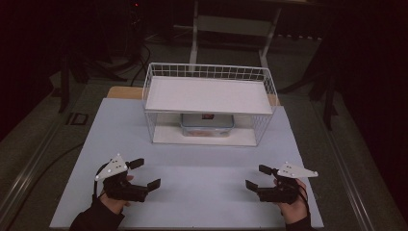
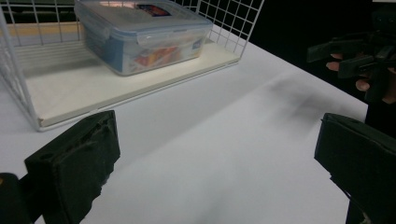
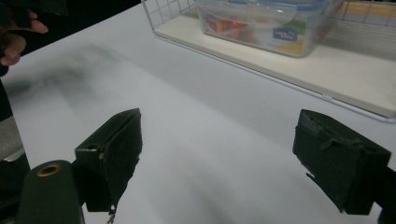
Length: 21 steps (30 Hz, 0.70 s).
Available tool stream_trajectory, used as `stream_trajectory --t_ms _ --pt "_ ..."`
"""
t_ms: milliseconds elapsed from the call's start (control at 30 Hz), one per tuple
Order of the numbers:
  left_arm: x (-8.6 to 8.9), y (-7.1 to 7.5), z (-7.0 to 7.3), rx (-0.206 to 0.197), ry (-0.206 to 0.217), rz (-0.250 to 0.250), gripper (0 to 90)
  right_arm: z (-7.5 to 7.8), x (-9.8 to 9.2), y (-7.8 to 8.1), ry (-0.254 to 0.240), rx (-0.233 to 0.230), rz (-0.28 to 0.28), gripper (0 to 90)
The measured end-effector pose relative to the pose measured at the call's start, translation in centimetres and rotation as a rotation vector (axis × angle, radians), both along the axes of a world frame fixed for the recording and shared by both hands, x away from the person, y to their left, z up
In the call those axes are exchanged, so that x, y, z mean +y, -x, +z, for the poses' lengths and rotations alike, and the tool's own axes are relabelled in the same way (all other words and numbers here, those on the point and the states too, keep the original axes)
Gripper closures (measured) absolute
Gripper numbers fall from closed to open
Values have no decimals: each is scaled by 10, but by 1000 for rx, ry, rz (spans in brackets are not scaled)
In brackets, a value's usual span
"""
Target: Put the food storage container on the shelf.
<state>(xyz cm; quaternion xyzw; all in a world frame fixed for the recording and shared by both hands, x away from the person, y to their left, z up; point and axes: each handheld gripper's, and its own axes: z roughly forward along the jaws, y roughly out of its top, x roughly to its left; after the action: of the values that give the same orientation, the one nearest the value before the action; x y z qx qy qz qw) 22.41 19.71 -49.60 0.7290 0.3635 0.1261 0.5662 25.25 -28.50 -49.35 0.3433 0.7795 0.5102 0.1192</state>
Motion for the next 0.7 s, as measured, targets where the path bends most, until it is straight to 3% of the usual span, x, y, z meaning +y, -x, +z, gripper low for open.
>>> stream_trajectory --t_ms 233,700 --pt "6 2 -4 2 3 19 2 -5 -9 2 13 14 -10 155" --pt "6 -2 -11 18 14 27 1 -11 -8 -2 18 44 -3 155"
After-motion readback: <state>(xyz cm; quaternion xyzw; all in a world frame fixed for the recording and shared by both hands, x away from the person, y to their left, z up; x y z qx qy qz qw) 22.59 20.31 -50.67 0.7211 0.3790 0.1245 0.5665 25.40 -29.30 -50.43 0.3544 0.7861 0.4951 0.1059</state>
